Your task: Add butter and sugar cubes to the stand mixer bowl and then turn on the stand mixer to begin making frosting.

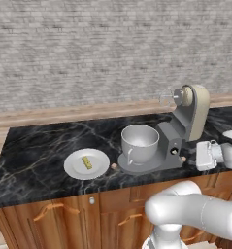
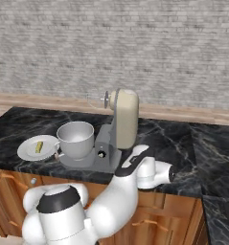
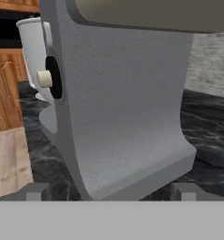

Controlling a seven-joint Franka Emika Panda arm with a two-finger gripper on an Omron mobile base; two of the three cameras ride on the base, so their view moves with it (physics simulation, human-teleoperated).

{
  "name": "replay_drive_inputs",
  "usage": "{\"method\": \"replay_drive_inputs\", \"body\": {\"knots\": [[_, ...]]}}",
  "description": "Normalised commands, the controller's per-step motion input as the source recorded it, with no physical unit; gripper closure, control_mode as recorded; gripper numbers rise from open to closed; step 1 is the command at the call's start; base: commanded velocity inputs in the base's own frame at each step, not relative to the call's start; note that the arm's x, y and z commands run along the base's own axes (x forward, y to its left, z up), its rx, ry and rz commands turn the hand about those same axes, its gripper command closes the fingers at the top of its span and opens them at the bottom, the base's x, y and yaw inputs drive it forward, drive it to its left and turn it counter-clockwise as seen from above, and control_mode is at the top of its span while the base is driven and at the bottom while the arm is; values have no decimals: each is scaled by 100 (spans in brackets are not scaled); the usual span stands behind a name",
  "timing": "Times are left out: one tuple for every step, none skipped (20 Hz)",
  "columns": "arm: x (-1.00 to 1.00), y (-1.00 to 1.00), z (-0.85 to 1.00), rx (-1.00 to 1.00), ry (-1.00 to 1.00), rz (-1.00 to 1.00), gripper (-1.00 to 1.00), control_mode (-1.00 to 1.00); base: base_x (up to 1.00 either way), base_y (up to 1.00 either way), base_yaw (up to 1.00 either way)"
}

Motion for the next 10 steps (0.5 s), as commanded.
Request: {"method": "replay_drive_inputs", "body": {"knots": [[15,0,-13,0,0,0,-100,-100,0,0,0],[19,0,-12,0,0,1,-100,-100,0,0,0],[19,0,-11,0,0,2,-100,-100,0,0,0],[24,0,-13,0,0,3,-100,-100,0,0,0],[24,0,-11,0,0,4,-100,-100,0,0,0],[21,-6,-11,0,0,6,-100,-100,0,0,0],[16,-7,-11,0,0,7,-100,-100,0,0,0],[14,-6,-14,0,0,7,-100,-100,0,0,0],[14,-9,-14,0,0,7,-100,-100,0,0,0],[12,-10,-15,0,0,8,-100,-100,0,0,0]]}}
